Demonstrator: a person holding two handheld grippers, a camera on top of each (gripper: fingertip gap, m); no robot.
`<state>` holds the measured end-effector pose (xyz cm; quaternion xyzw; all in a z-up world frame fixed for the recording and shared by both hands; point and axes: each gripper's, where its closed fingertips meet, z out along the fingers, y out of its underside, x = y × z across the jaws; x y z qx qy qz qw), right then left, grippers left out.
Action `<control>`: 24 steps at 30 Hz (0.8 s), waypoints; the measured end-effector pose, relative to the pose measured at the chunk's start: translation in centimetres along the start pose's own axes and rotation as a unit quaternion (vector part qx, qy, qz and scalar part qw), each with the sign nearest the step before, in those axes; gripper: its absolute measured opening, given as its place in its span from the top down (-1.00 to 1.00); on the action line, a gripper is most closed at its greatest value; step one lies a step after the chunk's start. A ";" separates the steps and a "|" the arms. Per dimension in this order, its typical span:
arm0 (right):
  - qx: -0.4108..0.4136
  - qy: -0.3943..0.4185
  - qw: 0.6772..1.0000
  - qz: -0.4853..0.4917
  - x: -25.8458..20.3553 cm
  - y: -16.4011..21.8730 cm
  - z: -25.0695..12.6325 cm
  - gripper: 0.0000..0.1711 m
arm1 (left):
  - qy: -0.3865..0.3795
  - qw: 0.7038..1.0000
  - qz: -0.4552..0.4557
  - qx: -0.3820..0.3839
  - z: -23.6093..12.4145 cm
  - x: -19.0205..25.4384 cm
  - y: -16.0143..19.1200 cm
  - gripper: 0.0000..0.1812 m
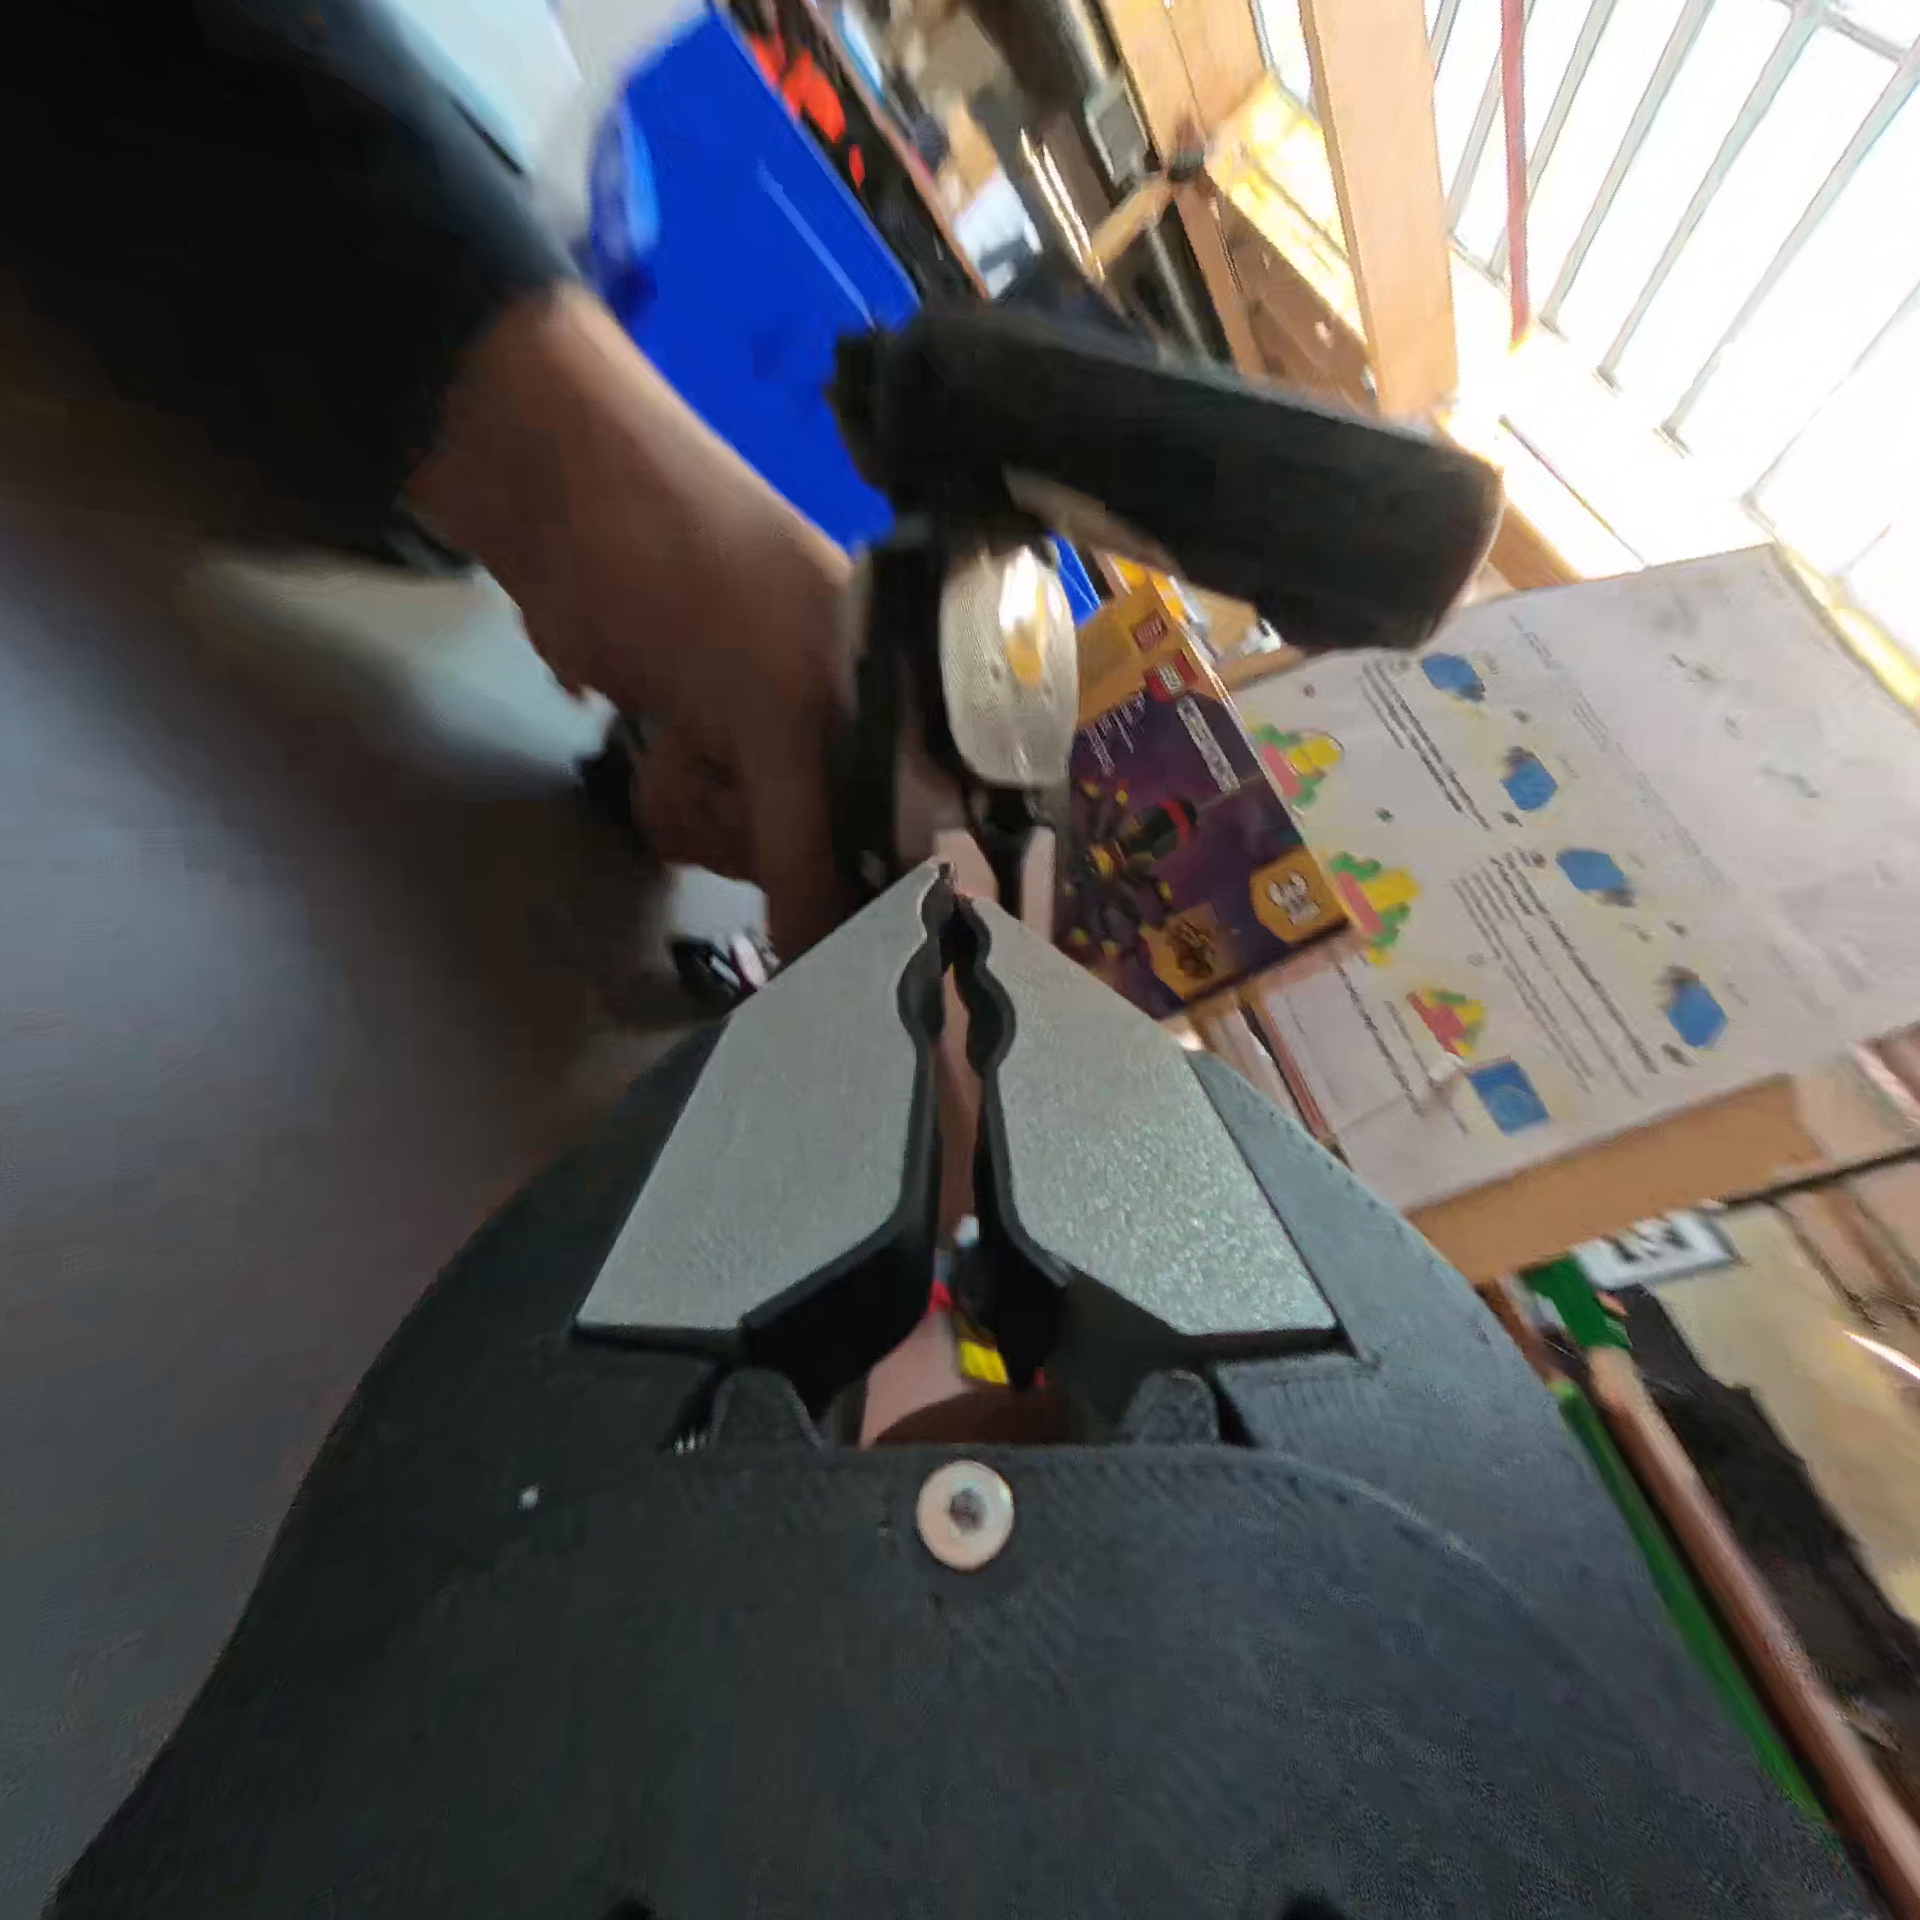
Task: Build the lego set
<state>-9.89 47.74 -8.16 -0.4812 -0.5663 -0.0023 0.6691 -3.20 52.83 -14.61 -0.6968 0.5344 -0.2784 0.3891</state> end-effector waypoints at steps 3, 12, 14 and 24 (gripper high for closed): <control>-0.054 0.036 0.997 -0.052 0.4 1.6 0.4 1.00 | 0.011 0.994 -0.083 0.073 -2.2 -2.8 -2.0 0.87; -0.003 0.149 0.986 0.070 5.1 1.7 -1.0 1.00 | -0.070 0.993 0.060 0.073 -2.8 -2.1 -2.6 0.85; -0.021 0.144 0.986 0.080 4.9 2.5 -0.5 0.88 | -0.094 0.988 0.096 0.072 -2.4 -2.1 -2.5 0.85; -0.042 0.190 0.972 0.129 7.2 5.2 -1.7 0.84 | -0.035 0.949 0.252 0.185 -2.7 2.0 -3.7 0.85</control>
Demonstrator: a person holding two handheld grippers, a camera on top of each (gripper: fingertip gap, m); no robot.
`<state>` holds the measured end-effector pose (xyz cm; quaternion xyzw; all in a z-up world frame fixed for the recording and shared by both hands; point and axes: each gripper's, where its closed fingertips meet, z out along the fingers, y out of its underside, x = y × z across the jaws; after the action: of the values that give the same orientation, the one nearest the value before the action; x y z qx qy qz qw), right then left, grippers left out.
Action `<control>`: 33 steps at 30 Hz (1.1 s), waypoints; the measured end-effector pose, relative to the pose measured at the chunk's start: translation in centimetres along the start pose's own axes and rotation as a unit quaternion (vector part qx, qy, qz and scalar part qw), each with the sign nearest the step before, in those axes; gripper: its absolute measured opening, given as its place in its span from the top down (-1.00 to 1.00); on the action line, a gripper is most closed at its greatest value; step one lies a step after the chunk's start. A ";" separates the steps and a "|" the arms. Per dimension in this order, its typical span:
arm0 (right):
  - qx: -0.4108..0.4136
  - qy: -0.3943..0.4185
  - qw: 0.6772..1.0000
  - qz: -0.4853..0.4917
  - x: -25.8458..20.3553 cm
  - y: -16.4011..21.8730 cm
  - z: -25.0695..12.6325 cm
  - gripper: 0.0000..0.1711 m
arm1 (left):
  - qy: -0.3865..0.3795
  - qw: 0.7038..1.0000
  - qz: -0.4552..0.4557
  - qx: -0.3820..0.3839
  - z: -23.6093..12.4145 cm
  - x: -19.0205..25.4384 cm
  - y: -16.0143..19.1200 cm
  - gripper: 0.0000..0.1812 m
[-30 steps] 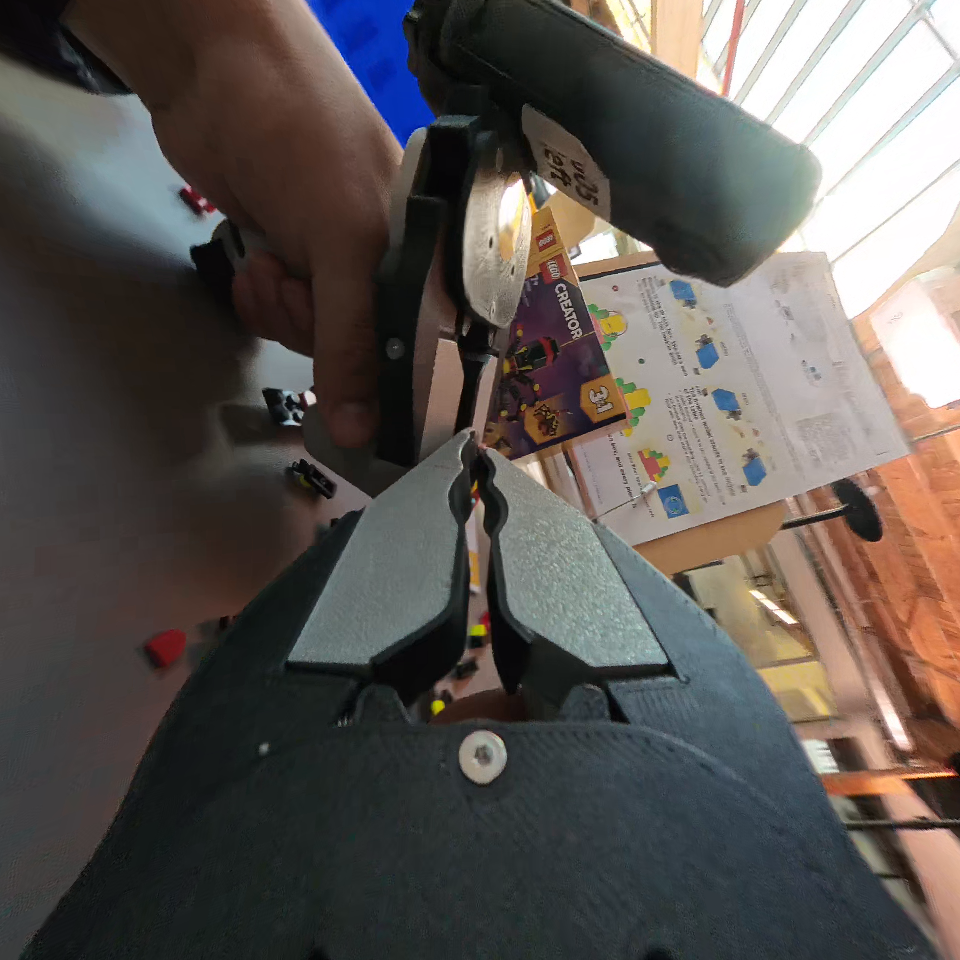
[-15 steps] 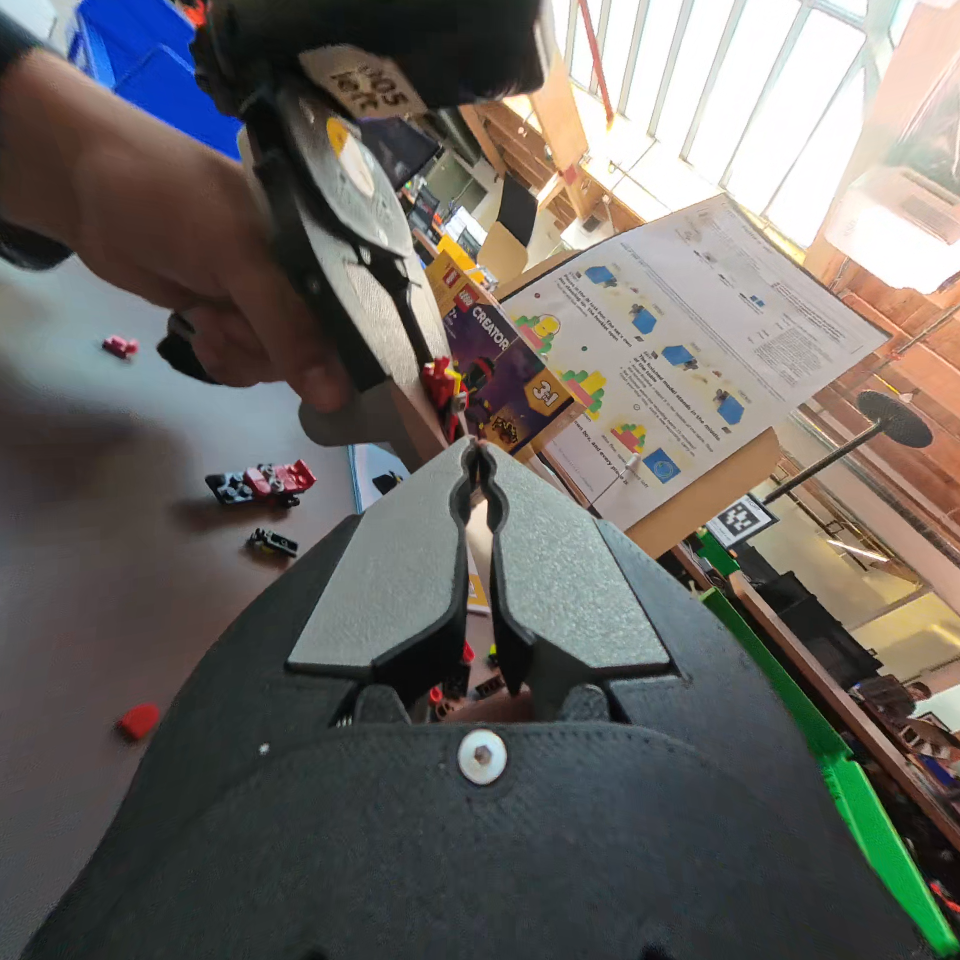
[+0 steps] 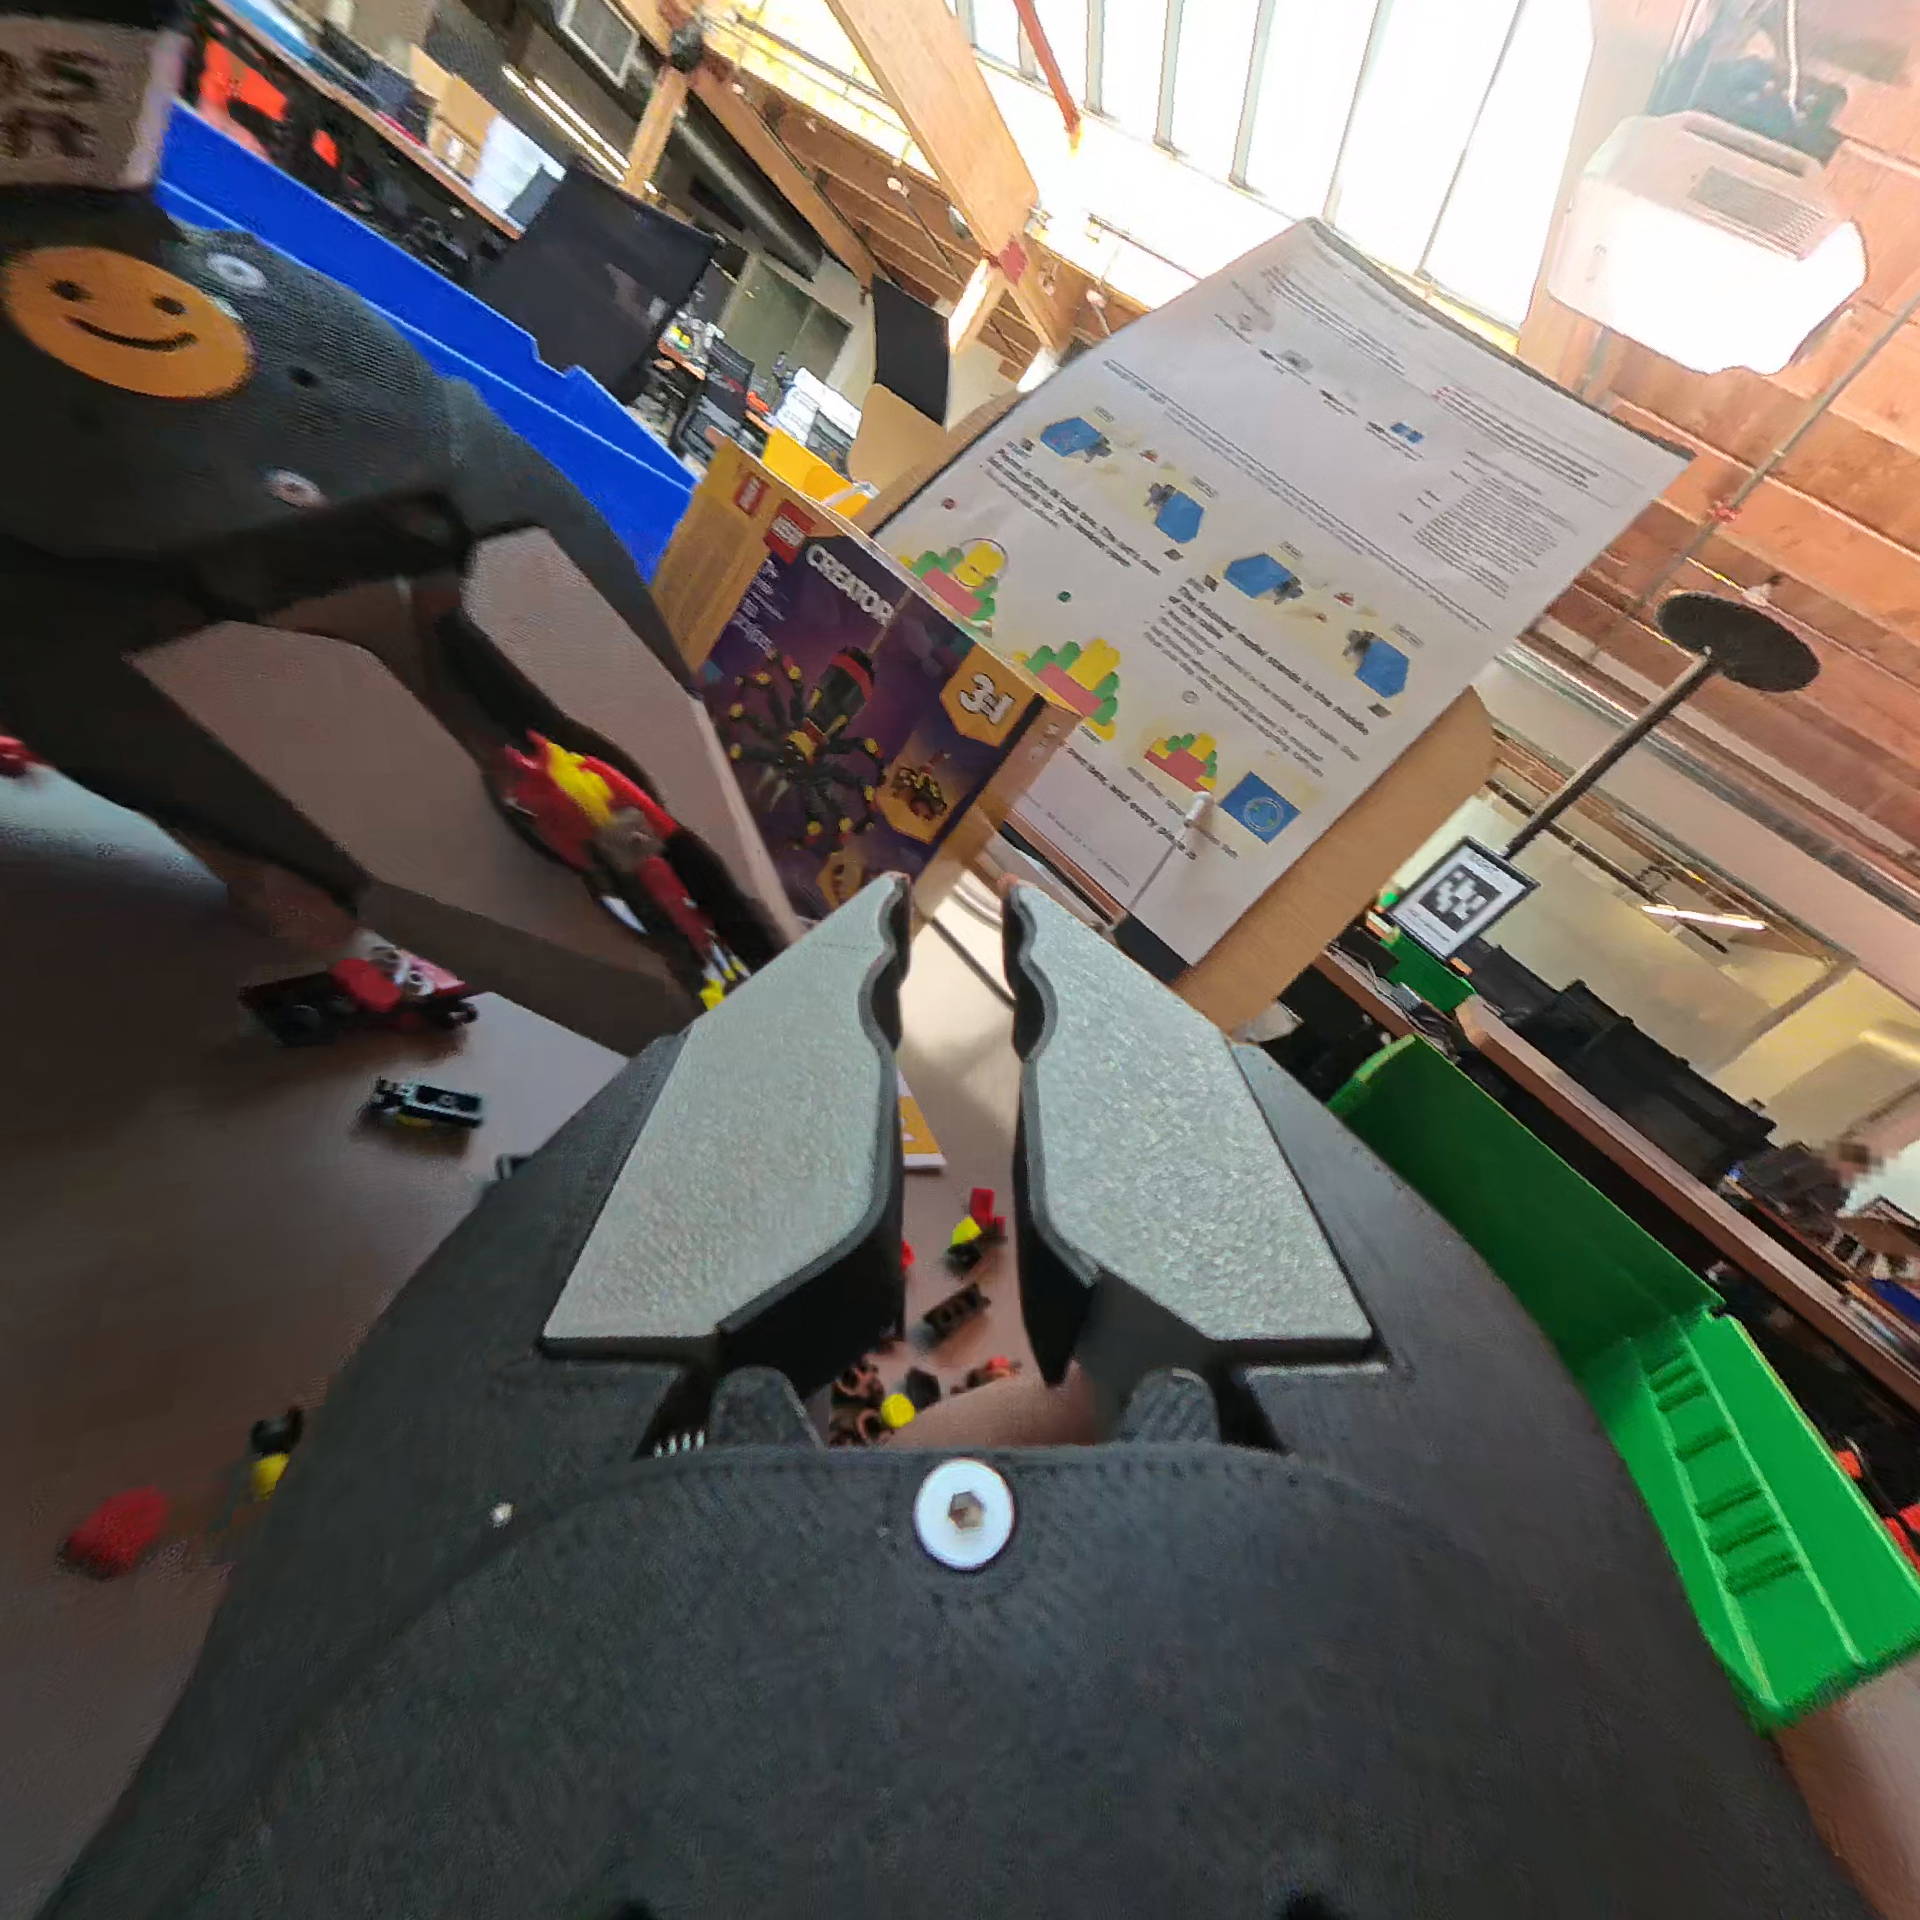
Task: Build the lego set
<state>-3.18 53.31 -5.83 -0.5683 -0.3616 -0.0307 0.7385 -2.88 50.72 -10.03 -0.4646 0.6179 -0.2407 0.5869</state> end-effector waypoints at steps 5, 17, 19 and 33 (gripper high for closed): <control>0.022 -0.038 0.999 0.002 -1.0 -0.5 -0.5 0.77 | 0.055 0.987 -0.064 0.139 -2.1 0.1 -3.4 0.86; 0.073 -0.170 0.980 0.078 -5.5 -3.4 -1.7 0.71 | 0.193 0.910 -0.195 0.312 -7.4 -0.3 -6.3 0.86; 0.094 -0.207 0.964 0.140 -6.1 -4.6 -2.0 0.77 | 0.205 0.907 -0.194 0.313 -7.4 0.2 -6.4 0.85; 0.114 -0.423 0.818 0.373 -8.0 -6.7 -4.1 0.87 | 0.231 0.913 -0.143 0.304 -6.3 3.4 -8.3 0.85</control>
<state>-10.04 44.46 -5.27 -0.5284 -0.3998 0.5321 0.5270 -6.00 42.50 -3.49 -0.2788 0.5603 -0.5990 0.4995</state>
